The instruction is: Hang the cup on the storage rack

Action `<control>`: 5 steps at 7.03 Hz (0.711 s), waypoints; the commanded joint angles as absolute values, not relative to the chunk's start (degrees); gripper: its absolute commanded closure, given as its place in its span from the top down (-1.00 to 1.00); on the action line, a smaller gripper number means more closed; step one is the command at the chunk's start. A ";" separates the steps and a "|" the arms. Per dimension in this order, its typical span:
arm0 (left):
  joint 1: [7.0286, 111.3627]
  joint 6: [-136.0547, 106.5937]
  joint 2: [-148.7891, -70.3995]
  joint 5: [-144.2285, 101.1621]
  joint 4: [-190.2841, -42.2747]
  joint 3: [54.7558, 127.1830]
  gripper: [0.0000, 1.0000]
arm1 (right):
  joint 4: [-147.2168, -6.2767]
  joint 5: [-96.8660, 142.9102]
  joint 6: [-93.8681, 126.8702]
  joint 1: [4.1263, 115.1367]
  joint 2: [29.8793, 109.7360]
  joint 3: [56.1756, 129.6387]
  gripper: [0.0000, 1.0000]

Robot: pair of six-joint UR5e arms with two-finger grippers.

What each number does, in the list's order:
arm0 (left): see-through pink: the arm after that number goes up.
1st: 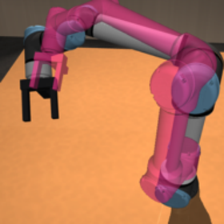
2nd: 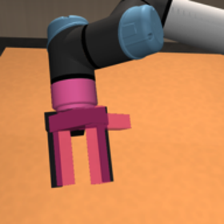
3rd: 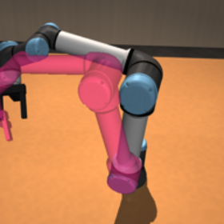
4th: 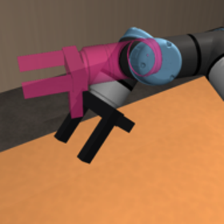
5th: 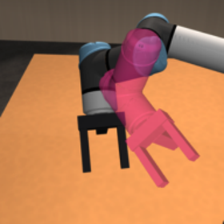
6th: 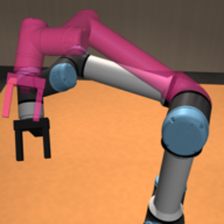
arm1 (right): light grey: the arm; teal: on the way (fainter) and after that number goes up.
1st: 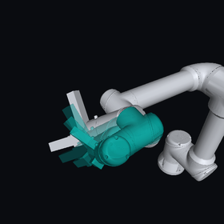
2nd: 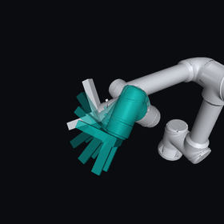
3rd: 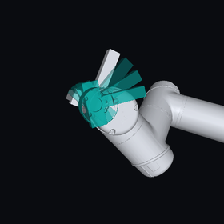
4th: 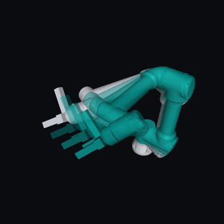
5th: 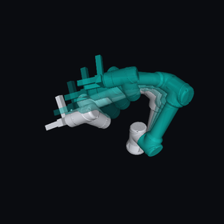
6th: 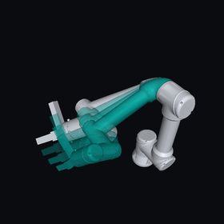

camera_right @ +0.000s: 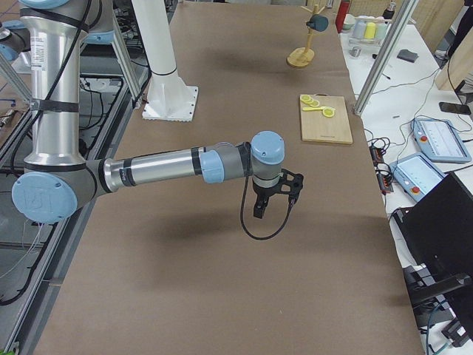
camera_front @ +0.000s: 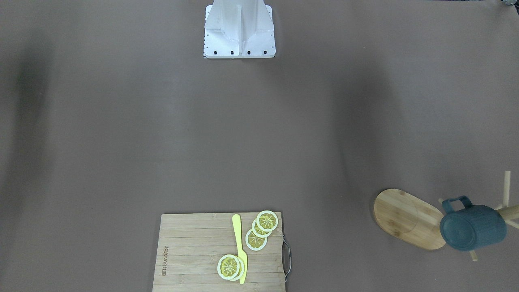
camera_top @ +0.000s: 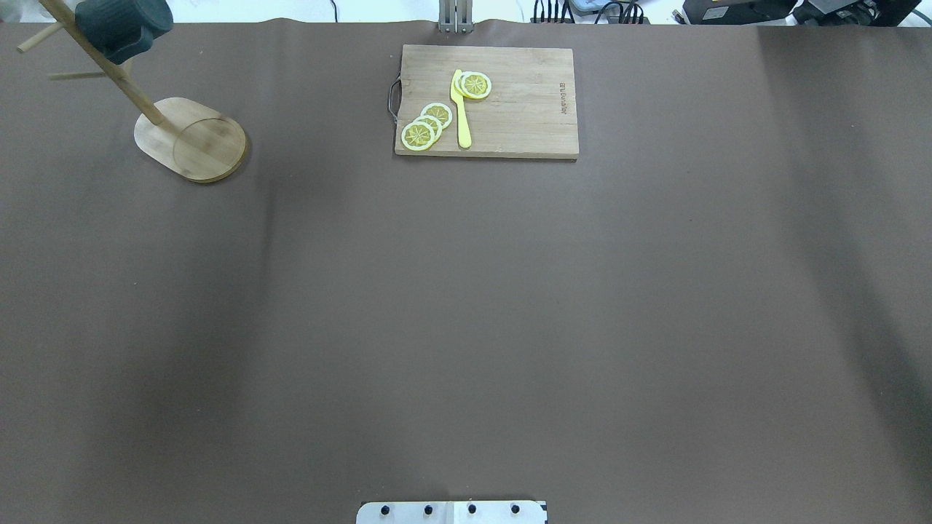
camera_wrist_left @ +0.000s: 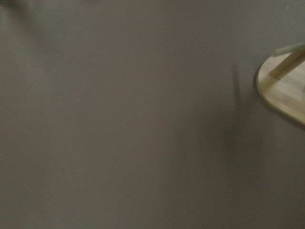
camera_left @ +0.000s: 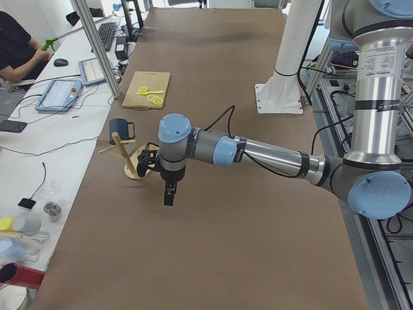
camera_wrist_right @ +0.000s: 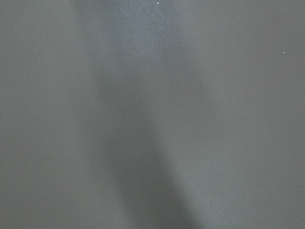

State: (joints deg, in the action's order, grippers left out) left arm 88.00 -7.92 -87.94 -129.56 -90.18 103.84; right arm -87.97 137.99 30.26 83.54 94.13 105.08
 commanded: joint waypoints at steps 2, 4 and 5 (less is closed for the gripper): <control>88.59 -0.56 -84.55 -129.73 -89.48 103.54 0.96 | -87.89 137.99 29.71 82.62 94.13 104.24 1.00; 90.43 -0.09 -84.64 -131.38 -88.86 103.27 0.96 | -87.89 137.90 29.36 82.70 94.48 103.89 1.00; 91.05 -0.17 -84.64 -133.40 -88.60 103.18 0.96 | -88.33 137.73 28.83 83.31 94.66 103.97 1.00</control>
